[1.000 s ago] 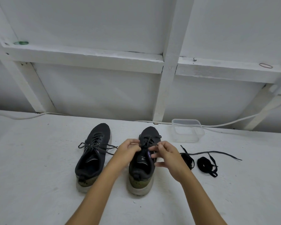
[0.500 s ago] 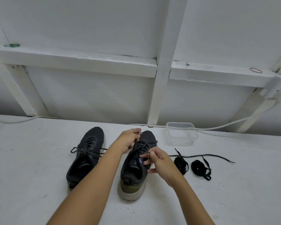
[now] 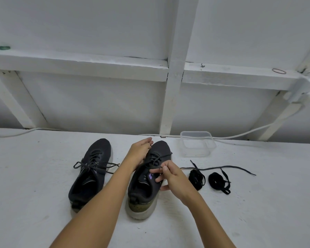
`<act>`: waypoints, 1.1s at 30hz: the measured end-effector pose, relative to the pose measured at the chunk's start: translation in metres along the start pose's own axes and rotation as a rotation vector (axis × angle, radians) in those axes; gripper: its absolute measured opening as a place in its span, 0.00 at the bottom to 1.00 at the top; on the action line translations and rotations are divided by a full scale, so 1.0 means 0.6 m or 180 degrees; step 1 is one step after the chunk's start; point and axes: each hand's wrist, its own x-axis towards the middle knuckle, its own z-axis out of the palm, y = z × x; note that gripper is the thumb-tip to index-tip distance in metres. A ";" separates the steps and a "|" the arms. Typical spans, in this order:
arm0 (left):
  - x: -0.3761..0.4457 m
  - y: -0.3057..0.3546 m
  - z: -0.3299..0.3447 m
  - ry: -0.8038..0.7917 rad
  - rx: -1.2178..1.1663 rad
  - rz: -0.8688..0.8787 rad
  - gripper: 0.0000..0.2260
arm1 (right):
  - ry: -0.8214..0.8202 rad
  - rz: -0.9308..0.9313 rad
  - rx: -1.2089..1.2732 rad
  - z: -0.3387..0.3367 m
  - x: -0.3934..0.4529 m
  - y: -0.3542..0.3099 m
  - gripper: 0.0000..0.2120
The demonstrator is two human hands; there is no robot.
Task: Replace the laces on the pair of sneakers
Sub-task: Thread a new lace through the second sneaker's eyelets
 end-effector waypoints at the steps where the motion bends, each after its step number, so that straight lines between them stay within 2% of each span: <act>1: 0.003 0.000 0.001 0.0153 0.0161 0.0083 0.16 | -0.0004 -0.0009 -0.0020 0.000 -0.001 0.001 0.12; 6: 0.019 0.001 0.013 -0.0018 0.0762 0.0087 0.17 | -0.0009 -0.0014 0.0020 0.001 -0.005 0.003 0.11; 10: 0.039 0.016 0.023 -0.0500 0.0629 -0.0138 0.21 | -0.0025 -0.0009 0.0087 0.002 -0.009 0.009 0.11; 13: 0.053 0.030 0.032 -0.0656 0.0640 -0.0150 0.21 | -0.0025 0.0002 0.0122 -0.002 -0.007 0.009 0.11; 16: 0.058 0.031 0.039 -0.0469 0.0594 -0.0017 0.17 | -0.0015 -0.0004 0.0163 -0.002 -0.006 0.010 0.11; 19: 0.055 0.028 0.033 0.0099 0.0720 0.0243 0.08 | -0.0014 -0.0008 0.0168 -0.002 -0.007 0.013 0.11; 21: 0.048 0.030 0.022 0.0571 0.1121 0.0597 0.05 | -0.0008 -0.0026 0.0157 -0.002 -0.008 0.014 0.11; 23: 0.039 0.033 0.002 0.1077 0.1654 0.0925 0.08 | -0.0013 -0.0024 0.0167 -0.002 -0.009 0.014 0.11; 25: 0.026 0.040 -0.025 0.1526 0.2437 0.0971 0.09 | -0.0010 -0.0017 0.0199 -0.002 -0.010 0.013 0.11; 27: 0.012 0.045 -0.050 0.1462 0.3556 0.0501 0.09 | 0.0005 -0.0003 0.0218 -0.002 -0.010 0.012 0.11; 29: -0.005 0.051 -0.067 0.1074 0.4362 0.0013 0.12 | 0.0010 0.0004 0.0241 -0.003 -0.011 0.009 0.11; 31: -0.021 0.051 -0.075 0.0805 0.4393 -0.0031 0.13 | 0.0018 0.0004 0.0257 -0.005 -0.011 0.004 0.10; 33: -0.045 0.050 -0.079 0.0711 0.3745 0.0255 0.13 | 0.0047 0.0013 0.0276 -0.008 -0.010 -0.002 0.10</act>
